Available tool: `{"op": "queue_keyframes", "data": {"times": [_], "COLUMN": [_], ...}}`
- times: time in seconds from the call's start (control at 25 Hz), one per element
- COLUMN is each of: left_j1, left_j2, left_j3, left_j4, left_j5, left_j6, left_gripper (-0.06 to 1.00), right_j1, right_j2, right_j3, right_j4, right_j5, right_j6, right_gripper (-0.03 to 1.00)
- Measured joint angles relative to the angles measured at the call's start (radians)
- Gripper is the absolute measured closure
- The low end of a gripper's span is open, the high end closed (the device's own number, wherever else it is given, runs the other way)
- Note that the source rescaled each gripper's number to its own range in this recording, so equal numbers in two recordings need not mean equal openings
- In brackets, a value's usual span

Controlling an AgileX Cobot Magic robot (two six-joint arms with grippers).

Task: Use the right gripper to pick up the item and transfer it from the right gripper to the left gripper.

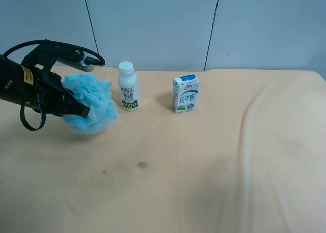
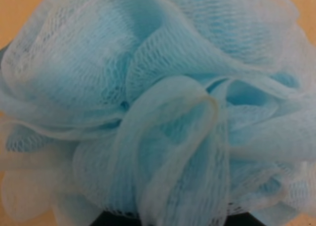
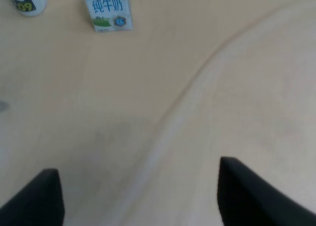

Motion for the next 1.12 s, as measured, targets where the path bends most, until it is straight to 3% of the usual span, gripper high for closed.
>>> {"op": "queue_keyframes", "data": {"times": [0.48, 0.84, 1.12], "left_j1": [0.0, 0.0, 0.0], "left_j2": [0.0, 0.0, -0.057], "left_j3": [0.0, 0.0, -0.041], "left_j4": [0.0, 0.0, -0.012], "left_j5": [-0.005, 0.008, 0.181], "left_j6": [0.0, 0.0, 0.0], "left_gripper": [0.34, 0.19, 0.17], "right_j1": [0.0, 0.0, 0.0], "right_j2": [0.0, 0.0, 0.0], "right_j3": [0.0, 0.0, 0.0], "right_j4": [0.0, 0.0, 0.0], "right_j5": [0.0, 0.0, 0.0], "right_j6": [0.0, 0.0, 0.0], "right_gripper": [0.28, 0.28, 0.28]}}
